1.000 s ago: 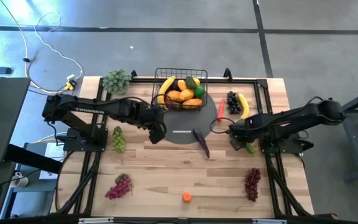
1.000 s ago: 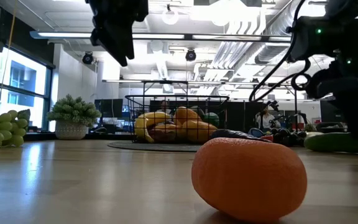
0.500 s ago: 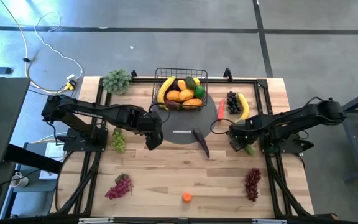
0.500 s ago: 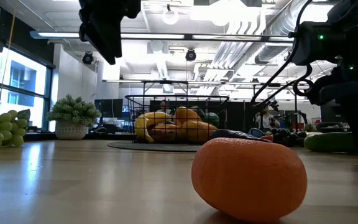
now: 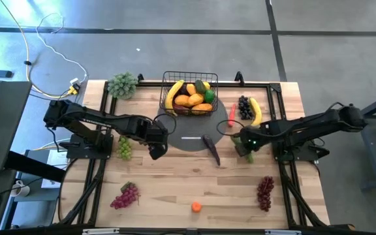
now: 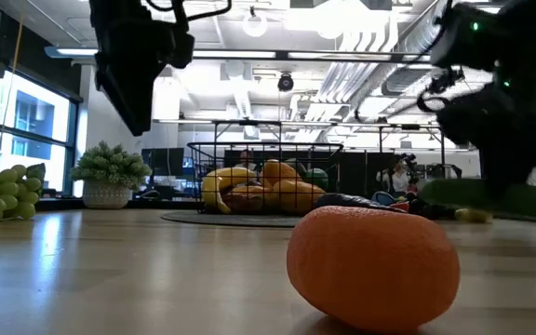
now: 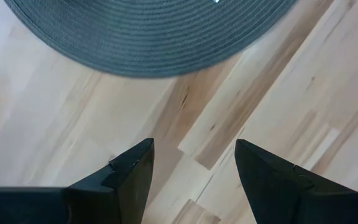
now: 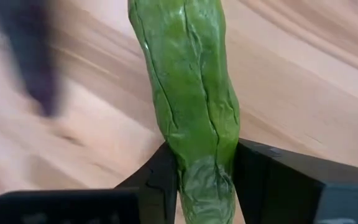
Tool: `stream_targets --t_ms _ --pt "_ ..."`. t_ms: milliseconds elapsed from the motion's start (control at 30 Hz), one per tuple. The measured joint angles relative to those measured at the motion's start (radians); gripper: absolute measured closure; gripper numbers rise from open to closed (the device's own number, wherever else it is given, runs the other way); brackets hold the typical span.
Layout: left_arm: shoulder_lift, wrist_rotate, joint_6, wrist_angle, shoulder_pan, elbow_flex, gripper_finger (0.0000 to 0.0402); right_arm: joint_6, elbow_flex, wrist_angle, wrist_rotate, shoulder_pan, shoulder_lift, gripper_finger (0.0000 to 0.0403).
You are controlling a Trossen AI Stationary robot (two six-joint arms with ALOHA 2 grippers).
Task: Build produce basket
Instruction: Put the cucumber into the black wire basket
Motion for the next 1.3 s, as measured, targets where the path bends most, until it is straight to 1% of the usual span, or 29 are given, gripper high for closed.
stream_targets --t_ms 133,200,367,567,700,800,967,1133,1300 --pt "-0.017 0.037 0.001 0.018 0.011 -0.043 0.019 0.0 0.0 0.149 0.029 0.0 -0.044 0.0314" --pt "-0.036 0.053 -0.001 0.066 0.016 -0.072 0.0196 0.0 0.0 0.231 0.053 0.0 -0.061 0.0314" --pt "-0.127 0.102 -0.036 0.137 0.053 -0.157 0.021 -0.017 0.0 0.435 0.144 -0.001 -0.085 0.0314" --pt "-0.244 0.113 -0.057 0.126 0.108 -0.206 0.0215 -0.116 0.001 0.702 0.235 -0.052 -0.079 0.0314" --pt "-0.304 0.095 -0.051 0.12 0.147 -0.206 0.0215 -0.196 0.001 0.875 0.255 -0.108 -0.075 0.0315" --pt "-0.343 0.096 -0.02 0.116 0.178 -0.206 0.0215 -0.258 0.001 0.968 0.255 -0.149 -0.075 0.0315" --pt "-0.395 0.114 0.012 0.094 0.228 -0.206 0.0215 -0.308 0.002 1.042 0.259 -0.215 -0.074 0.0315" --pt "-0.422 0.141 0.034 0.072 0.284 -0.206 0.0215 -0.361 0.008 1.1 0.259 -0.256 -0.074 0.0315" --pt "-0.426 0.182 0.071 0.052 0.337 -0.206 0.0214 -0.469 0.108 1.014 0.272 -0.285 -0.06 0.0315"
